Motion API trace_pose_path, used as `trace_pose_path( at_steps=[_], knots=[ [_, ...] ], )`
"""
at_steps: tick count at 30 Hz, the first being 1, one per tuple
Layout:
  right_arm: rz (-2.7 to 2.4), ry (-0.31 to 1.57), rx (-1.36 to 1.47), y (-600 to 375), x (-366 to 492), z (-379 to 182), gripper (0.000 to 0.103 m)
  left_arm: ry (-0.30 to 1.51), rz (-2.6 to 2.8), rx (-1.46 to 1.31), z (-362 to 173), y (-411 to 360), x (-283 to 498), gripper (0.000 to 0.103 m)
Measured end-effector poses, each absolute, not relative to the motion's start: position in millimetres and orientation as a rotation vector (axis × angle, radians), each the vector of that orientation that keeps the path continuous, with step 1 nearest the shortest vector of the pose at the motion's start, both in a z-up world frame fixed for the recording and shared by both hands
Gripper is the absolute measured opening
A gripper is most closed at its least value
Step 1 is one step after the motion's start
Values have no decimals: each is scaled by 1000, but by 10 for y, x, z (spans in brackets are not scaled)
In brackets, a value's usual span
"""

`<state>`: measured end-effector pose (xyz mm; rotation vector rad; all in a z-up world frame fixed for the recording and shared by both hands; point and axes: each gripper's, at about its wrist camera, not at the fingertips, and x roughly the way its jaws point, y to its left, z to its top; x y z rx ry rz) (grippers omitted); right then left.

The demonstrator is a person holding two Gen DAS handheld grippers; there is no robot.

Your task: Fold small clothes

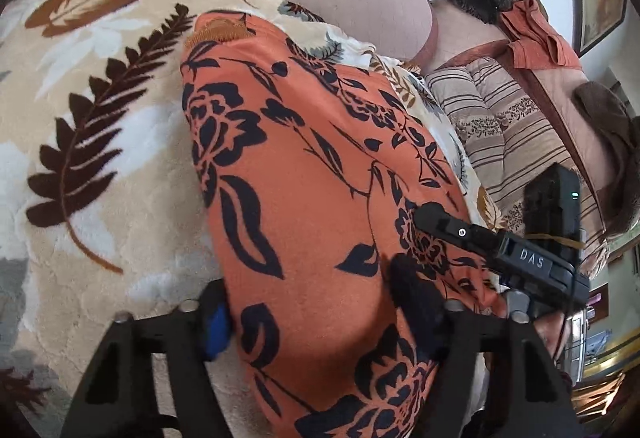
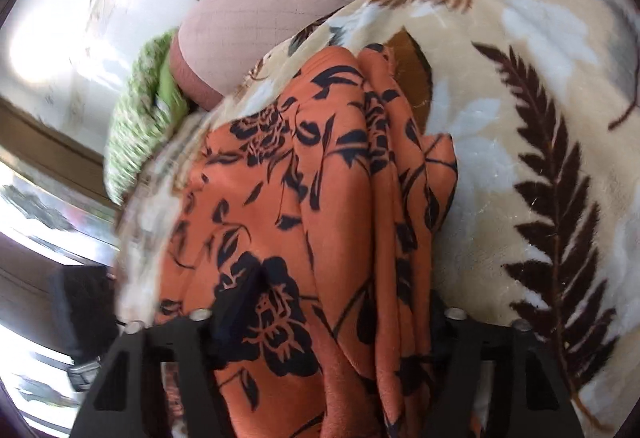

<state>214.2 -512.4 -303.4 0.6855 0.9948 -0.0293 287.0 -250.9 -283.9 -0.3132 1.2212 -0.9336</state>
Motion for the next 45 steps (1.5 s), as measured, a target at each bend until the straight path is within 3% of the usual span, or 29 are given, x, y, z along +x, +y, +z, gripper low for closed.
trace_pose_path(
  at_steps=[3,9,26,45],
  knots=[
    [-56,966,616,-4984,2126,-2884,46,1220,-923,-340,-2828,-2432,2883,52],
    [-86,916,541,-4844,2037,-2701,41,1137,-890,-234,-2646,-2411,2731,44],
    [62,791,521,-4192,1912,-2287,40,918,-713,-70,-2032,-1687,2400,42],
    [140,822,585,-3372,1589,-2338,40,880,-600,-23,-2003,-939,1937,42]
  ],
)
